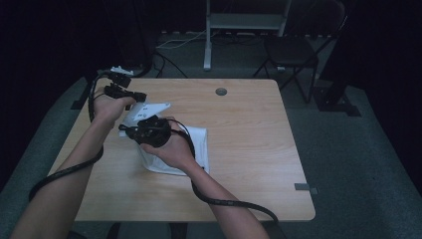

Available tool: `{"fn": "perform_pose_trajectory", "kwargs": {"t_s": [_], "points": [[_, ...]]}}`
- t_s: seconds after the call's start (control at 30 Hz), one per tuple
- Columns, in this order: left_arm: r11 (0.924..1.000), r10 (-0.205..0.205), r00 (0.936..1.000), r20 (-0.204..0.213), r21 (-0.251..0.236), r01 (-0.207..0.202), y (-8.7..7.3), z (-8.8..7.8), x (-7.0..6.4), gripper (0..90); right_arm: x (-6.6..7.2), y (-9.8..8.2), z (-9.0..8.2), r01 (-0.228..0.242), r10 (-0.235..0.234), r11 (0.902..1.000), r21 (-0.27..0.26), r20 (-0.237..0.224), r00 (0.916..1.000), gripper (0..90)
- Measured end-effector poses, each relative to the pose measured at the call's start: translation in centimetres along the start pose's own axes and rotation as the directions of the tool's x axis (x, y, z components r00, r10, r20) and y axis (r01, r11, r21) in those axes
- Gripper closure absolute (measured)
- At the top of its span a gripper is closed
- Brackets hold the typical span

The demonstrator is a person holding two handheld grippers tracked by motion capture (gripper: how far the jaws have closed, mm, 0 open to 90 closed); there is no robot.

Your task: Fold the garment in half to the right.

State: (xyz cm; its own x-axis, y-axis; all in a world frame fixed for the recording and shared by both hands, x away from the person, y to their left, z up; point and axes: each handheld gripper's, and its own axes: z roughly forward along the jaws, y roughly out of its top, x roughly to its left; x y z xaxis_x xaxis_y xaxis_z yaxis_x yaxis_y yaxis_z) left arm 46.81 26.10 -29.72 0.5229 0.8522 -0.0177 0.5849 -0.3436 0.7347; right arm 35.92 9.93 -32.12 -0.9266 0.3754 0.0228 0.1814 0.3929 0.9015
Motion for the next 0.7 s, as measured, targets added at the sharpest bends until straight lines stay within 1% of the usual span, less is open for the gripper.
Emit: {"fn": "perform_pose_trajectory", "kwargs": {"t_s": [0.1, 0.13, 0.2, 0.27, 0.3, 0.4, 0.57, 0.7], "points": [[0.9999, 0.017, 0.9998, 0.005, -0.001, -0.017, 0.4, 0.0, -0.5, 85.7, 0.1, 0.1, -0.3, 0.001, -0.001, 1.0, -0.003, 0.003, 1.0, 83.1], [0.9997, 0.025, 0.9997, 0.005, 0.0, -0.025, 0.6, 0.0, -0.7, 85.7, 0.0, 0.2, -0.5, 0.009, -0.009, 1.0, -0.003, 0.005, 1.0, 83.1], [0.9993, 0.037, 0.9993, -0.001, 0.001, -0.037, 0.9, 0.1, -1.1, 85.8, 0.0, 0.2, -0.8, 0.009, -0.009, 0.9999, -0.005, 0.008, 0.9999, 83.0], [0.9989, 0.047, 0.9988, -0.011, 0.01, -0.047, 1.1, 0.2, -1.4, 85.7, -0.1, 0.2, -1.2, 0.007, -0.007, 1.0, -0.004, 0.013, 0.9999, 83.1], [0.9986, 0.05, 0.9987, -0.011, 0.016, -0.049, 1.1, 0.3, -1.5, 85.7, -0.2, 0.1, -1.3, 0.013, -0.013, 0.9999, -0.007, 0.016, 0.9998, 83.0], [0.9977, 0.062, 0.998, -0.011, 0.027, -0.062, 1.3, 0.7, -1.9, 85.7, -0.3, -0.2, -1.8, -0.002, 0.002, 1.0, -0.005, 0.019, 0.9998, 83.0], [0.9972, 0.069, 0.9975, -0.012, 0.028, -0.069, 1.6, 1.1, -2.6, 85.7, -0.7, -0.8, -2.5, -0.007, 0.008, 0.9999, -0.008, 0.026, 0.9996, 83.0], [0.9974, 0.067, 0.9977, -0.008, 0.028, -0.066, 1.8, 1.6, -3.1, 85.7, -1.0, -1.2, -3.1, -0.01, 0.01, 0.9999, -0.005, 0.035, 0.9993, 83.0]]}}
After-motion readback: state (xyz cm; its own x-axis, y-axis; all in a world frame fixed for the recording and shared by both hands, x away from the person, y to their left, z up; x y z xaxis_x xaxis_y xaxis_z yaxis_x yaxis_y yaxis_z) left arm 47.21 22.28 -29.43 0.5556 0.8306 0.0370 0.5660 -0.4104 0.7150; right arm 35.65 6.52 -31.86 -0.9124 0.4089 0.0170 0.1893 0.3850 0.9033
